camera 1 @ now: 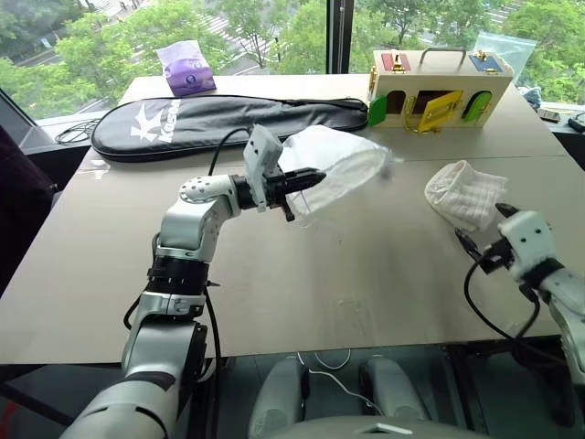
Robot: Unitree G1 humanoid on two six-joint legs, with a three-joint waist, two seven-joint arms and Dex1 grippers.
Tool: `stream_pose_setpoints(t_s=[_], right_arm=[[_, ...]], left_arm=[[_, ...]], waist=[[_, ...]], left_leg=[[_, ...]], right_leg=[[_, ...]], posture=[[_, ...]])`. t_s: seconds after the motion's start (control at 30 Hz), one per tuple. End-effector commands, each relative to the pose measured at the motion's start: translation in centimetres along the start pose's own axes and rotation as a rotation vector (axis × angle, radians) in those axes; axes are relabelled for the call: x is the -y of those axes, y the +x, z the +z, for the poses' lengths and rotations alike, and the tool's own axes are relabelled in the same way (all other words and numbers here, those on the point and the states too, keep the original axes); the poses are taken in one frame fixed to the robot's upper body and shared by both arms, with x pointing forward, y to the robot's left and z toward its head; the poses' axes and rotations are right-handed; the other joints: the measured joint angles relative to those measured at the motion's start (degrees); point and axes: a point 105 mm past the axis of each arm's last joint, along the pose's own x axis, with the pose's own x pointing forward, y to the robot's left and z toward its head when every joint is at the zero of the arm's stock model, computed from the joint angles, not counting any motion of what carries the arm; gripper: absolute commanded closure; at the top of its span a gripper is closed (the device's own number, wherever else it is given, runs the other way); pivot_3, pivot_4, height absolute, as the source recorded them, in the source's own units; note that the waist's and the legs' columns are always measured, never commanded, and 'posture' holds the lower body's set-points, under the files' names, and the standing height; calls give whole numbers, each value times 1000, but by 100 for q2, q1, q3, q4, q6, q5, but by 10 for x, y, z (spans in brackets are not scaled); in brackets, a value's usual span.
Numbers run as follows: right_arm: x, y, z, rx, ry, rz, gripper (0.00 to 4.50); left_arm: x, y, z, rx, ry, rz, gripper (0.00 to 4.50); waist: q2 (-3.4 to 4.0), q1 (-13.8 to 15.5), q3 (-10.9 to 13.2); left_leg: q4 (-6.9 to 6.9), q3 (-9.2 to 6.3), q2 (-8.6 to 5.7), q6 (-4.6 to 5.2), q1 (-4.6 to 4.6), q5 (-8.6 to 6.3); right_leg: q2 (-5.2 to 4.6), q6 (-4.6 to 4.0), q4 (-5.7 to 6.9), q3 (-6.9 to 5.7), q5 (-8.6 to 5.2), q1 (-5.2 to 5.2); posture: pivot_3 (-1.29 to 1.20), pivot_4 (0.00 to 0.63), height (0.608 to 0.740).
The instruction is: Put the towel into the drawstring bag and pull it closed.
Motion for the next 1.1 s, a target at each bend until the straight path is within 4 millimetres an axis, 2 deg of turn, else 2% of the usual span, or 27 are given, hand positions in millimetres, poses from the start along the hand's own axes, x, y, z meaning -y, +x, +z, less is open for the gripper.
stream_pose_setpoints(t_s=[0.03, 0.2, 0.37, 0.5, 0.6, 0.8, 0.9, 1.1], right_arm=[[11, 24, -3, -37, -61, -12, 0], [25, 53, -9, -86, -7, 18, 0], [25, 68, -22, -163, 46, 76, 0], [31, 79, -30, -215, 189, 80, 0], [31, 84, -42, -300, 340, 86, 0], [26, 84, -62, -441, 486, 88, 0], [32, 83, -65, -465, 446, 55, 828], [41, 80, -69, -470, 374, 9, 3533]], left_arm=[[-1, 2, 31, 76, 39, 48, 4402], [-1, 1, 40, 79, 52, 67, 4402], [-3, -2, 42, 84, 49, 83, 4402], [-5, -3, 40, 77, 47, 94, 4402], [-5, -4, 39, 75, 44, 92, 4402], [-4, -4, 38, 74, 41, 91, 4402], [-5, -4, 38, 73, 39, 91, 4500], [-3, -2, 39, 77, 15, 78, 4500]], waist=[[0, -23, 1], [2, -22, 5], [3, -14, 6], [2, -31, 7], [1, -44, 7], [-11, -43, -1], [-23, -33, -8], [-24, -23, -8]], left_leg=[[0, 0, 0, 0, 1, 0], [0, 5, -2, 0, 0, 0], [-4, 0, -1, 0, -2, 0], [-2, 8, 0, 0, 0, 0], [-1, 8, 1, -1, 3, 0], [3, 6, 3, 0, 16, 0], [3, 2, 3, 0, 16, 0], [1, -3, 4, 0, 15, 0]], right_leg=[[1, 0, 1, 0, 0, 0], [0, 0, -1, 5, 1, -1], [-2, 0, -4, 1, 1, -1], [-3, 0, -7, 7, 2, 0], [-2, 0, -5, 8, 2, 1], [-3, -1, -5, 8, 3, 17], [-4, -1, -8, 4, 3, 20], [-6, -1, -11, 0, 3, 21]], posture=[[0, 150, 740], [0, 150, 740], [0, 150, 740], [0, 150, 740], [0, 150, 740], [0, 150, 740], [0, 150, 740], [0, 150, 740]])
